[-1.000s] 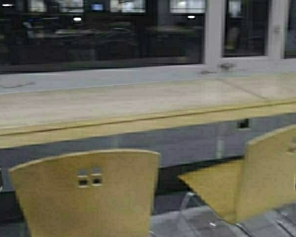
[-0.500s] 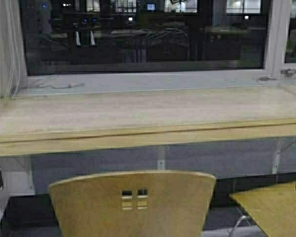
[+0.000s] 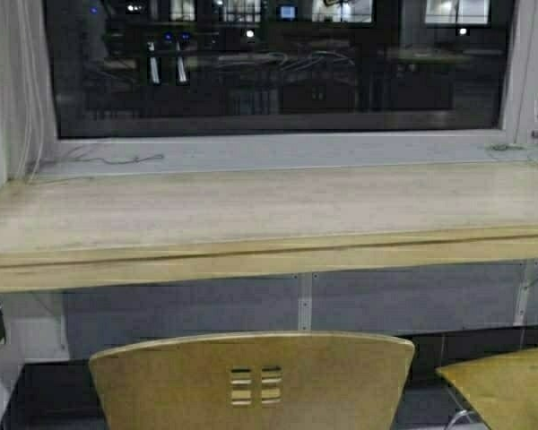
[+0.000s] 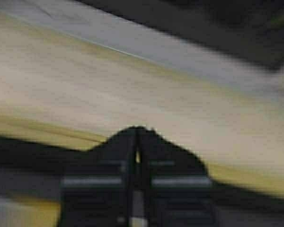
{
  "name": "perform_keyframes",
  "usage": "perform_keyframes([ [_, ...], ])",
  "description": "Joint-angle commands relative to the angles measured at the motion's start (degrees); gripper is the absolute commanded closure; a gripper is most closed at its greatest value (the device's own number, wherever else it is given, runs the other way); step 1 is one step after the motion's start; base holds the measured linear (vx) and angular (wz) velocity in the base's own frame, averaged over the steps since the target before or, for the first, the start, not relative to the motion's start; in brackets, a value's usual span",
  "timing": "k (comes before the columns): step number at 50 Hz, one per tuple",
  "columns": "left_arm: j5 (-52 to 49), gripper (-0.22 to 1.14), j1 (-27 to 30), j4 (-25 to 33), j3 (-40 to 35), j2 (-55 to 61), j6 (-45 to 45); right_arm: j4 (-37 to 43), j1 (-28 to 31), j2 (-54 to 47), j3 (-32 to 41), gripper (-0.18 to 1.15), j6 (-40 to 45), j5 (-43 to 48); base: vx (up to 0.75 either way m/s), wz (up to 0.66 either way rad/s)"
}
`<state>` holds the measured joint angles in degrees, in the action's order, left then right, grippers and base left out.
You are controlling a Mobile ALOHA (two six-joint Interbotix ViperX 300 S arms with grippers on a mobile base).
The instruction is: Push the chairs under the table
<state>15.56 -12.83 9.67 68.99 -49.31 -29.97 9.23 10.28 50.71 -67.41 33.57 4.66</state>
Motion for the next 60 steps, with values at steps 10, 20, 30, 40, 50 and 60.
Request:
perform_keyframes([
  [10, -3.4, -0.05, -9.3, 14.9, -2.1, 13.3, -15.6, 9.4, 17.1, -25.3, 9.9, -0.04, 17.5, -1.5, 0.01, 0.05],
  [20, -4.0, -0.05, -17.9, 30.2, -1.4, 26.2, -18.2, 28.6, 24.3, -38.4, 7.2, -0.04, 20.5, 1.8, 0.00, 0.01],
  [30, -4.0, -0.05, -20.7, 34.4, -3.3, 43.6, -18.4, 35.0, 25.7, -49.0, 5.7, -0.04, 20.4, 5.8, 0.00, 0.00],
  [40, -3.8, -0.05, -21.5, 36.0, -8.8, 57.0, -19.5, 35.6, 25.6, -61.3, 9.6, -0.04, 20.5, 6.9, 0.00, -0.01],
  [50, -3.3, -0.05, -21.6, 37.0, -13.7, 62.2, -19.9, 36.3, 25.6, -69.1, 17.4, -0.04, 21.4, 7.7, -0.01, -0.01],
  [60, -3.6, -0.05, -21.5, 41.6, -16.9, 67.4, -22.3, 38.6, 24.6, -75.4, 23.2, -0.04, 23.6, 7.8, 0.00, 0.00],
])
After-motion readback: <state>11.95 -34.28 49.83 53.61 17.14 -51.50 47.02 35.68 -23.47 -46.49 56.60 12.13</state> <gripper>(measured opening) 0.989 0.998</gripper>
